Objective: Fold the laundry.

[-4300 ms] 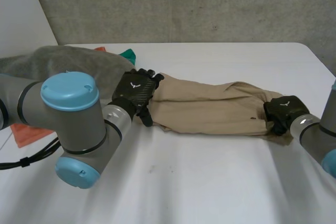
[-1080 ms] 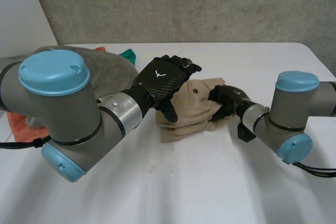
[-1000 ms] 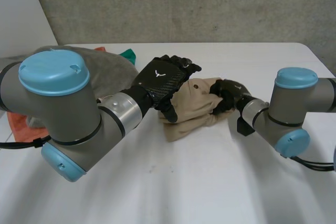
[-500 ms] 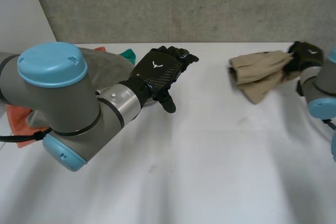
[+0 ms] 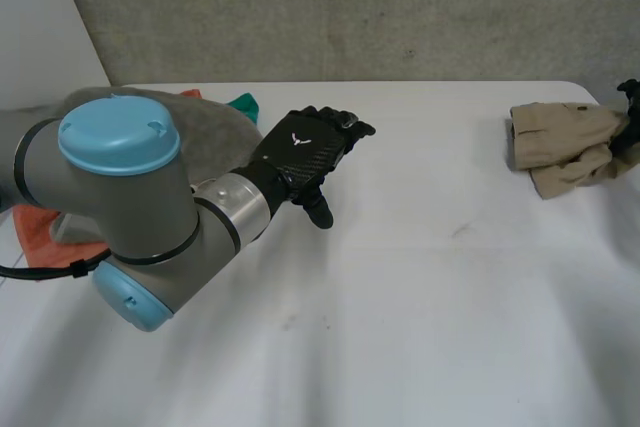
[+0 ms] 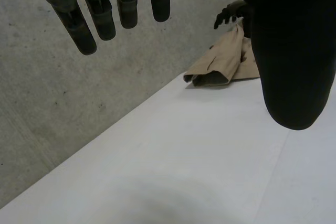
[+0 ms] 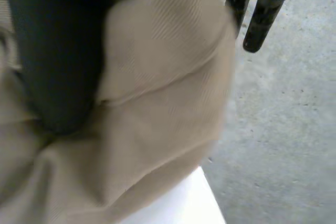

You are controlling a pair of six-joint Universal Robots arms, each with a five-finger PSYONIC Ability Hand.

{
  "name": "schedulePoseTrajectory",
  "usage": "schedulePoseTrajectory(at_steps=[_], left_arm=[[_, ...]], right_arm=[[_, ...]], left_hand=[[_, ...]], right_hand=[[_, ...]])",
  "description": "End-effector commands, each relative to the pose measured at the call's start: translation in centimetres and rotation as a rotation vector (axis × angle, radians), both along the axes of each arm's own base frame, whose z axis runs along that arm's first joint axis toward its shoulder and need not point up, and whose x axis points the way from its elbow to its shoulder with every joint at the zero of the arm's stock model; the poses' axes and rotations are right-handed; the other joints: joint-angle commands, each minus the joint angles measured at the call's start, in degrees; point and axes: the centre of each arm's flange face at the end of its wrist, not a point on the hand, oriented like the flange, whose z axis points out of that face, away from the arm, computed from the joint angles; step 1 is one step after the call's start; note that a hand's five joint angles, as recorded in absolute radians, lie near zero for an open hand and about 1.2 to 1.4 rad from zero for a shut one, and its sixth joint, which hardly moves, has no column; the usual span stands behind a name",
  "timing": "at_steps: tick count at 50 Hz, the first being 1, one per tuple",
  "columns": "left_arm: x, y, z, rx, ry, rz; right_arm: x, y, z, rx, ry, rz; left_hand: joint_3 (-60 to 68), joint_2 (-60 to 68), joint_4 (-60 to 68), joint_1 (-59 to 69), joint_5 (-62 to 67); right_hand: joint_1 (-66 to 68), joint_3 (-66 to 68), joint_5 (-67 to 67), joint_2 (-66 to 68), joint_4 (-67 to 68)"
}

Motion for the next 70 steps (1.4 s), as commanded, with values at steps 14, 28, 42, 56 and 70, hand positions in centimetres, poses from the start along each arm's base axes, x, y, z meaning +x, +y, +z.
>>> schedulePoseTrajectory(at_steps=[14,28,42,56,70], left_arm=[[0.9,-1.1,0.1,-0.001,0.002,0.036],[4.9,-7.2,4.8,-0.169,0.079,0.341],[13.9,-14.3,-0.4,-0.153,-0.266,0.541],[17.8,-16.1,-7.7,-0.057,-0.527,0.508],[18.0,-18.0,-9.3,-0.13,-0.51,0.533]], right_arm=[[-2.6,1.3,1.7,0.025,0.324,-0.166],[5.0,9.3,13.2,-0.425,0.348,-0.107],[16.7,23.2,8.3,-0.225,0.357,0.69],[16.1,26.5,4.4,0.111,0.451,0.73],[15.8,26.9,2.7,0.169,0.456,0.728]], left_hand=[[-0.32,0.07,0.14,0.98,-0.82],[-1.33,-0.94,-0.87,-0.02,-1.83],[-1.83,-1.45,-1.37,-0.53,-2.34],[-0.33,0.06,0.14,0.98,-0.83],[51.11,51.49,51.57,52.41,50.6]], right_hand=[[-5.56,-11.2,-12.2,-11.03,-12.28],[-5.56,-11.2,-12.2,-11.03,-12.28],[-5.56,-11.2,-12.2,-11.03,-12.28],[-5.56,-11.2,-12.2,-11.03,-12.28],[-5.56,-11.2,-12.2,-11.03,-12.28]])
